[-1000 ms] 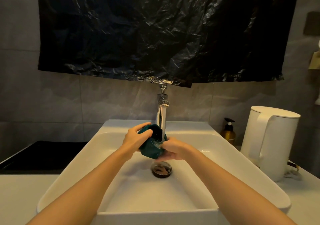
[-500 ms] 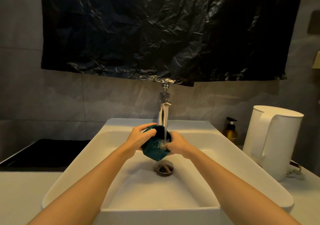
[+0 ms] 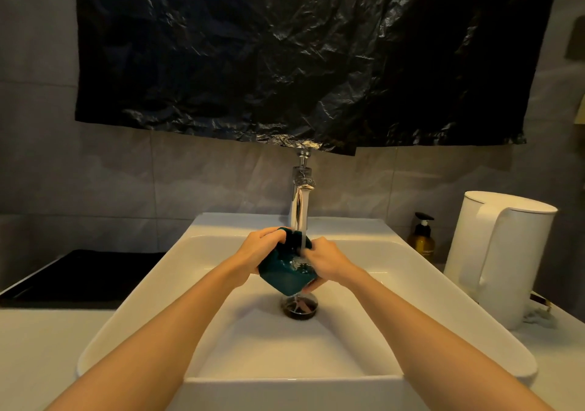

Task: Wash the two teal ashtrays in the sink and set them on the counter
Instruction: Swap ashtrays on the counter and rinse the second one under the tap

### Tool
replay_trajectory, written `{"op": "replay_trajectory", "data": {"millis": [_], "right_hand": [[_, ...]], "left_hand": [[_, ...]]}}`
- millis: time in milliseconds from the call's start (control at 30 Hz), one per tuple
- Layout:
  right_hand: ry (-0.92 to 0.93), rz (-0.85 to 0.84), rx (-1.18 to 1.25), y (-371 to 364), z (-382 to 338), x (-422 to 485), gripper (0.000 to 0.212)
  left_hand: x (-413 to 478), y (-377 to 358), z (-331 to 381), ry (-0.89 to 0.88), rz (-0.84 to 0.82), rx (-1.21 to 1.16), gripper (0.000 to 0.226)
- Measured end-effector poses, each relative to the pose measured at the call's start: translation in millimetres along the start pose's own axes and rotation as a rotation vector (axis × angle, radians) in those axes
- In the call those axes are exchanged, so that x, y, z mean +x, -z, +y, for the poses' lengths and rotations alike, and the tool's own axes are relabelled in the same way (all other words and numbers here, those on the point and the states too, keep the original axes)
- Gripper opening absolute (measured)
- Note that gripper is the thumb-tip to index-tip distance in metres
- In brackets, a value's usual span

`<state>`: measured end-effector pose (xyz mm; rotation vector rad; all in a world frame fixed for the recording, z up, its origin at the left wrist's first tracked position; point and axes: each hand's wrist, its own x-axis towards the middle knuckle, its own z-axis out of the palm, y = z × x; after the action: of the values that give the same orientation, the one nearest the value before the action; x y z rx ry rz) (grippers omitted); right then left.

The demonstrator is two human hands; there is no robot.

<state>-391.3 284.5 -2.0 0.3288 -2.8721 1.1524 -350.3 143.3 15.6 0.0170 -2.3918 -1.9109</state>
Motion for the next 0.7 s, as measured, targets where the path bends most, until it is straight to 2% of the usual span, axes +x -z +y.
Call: {"op": "replay_trajectory", "data": {"millis": [67, 133, 167, 300, 333, 400, 500, 633, 700], "right_hand": [[-0.045, -0.006, 0.036, -0.5, -2.5, -0.6, 0.025], [-0.154, -0.052, 0.228, 0.4, -5.2, -3.9, 0.019], [-0.212, -0.096, 0.336, 1.6, -5.3, -4.6, 0.022], [-0.241, -0.384, 0.590, -0.3, -5.7, -4.5, 0.028], [-0.225, -0.377, 0.565, -2.3, -5.2, -2.3, 0.032], [-0.173, -0.218, 0.398, -4.7, -3.2, 0.6, 0.033], [-0.055, 0.056, 0.007, -2.1, 3.2, 0.3, 0.015], [-0.040, 0.004, -0.102, 1.4, 3.3, -5.3, 0.020], [-0.033, -0.060, -0.040, 1.4, 1.5, -3.7, 0.010]], "left_hand": [[0.8, -0.9, -0.8, 0.001, 0.009, -0.051, 0.014], [1.2, -2.1, -2.2, -0.027, 0.003, -0.097, 0.037], [1.0, -2.5, -2.6, -0.048, 0.013, -0.115, 0.042], [2.1, -0.1, -5.4, -0.130, 0.092, -0.068, 0.035], [2.8, 1.5, -6.2, -0.123, 0.107, -0.050, 0.032], [2.3, 2.6, -6.5, -0.096, 0.091, -0.010, 0.030], [-0.6, -0.5, -4.7, -0.086, 0.006, 0.055, 0.033], [-1.1, -2.6, -4.3, -0.081, -0.006, 0.080, 0.034], [-0.6, -1.0, -4.7, -0.080, 0.006, 0.050, 0.034]]}}
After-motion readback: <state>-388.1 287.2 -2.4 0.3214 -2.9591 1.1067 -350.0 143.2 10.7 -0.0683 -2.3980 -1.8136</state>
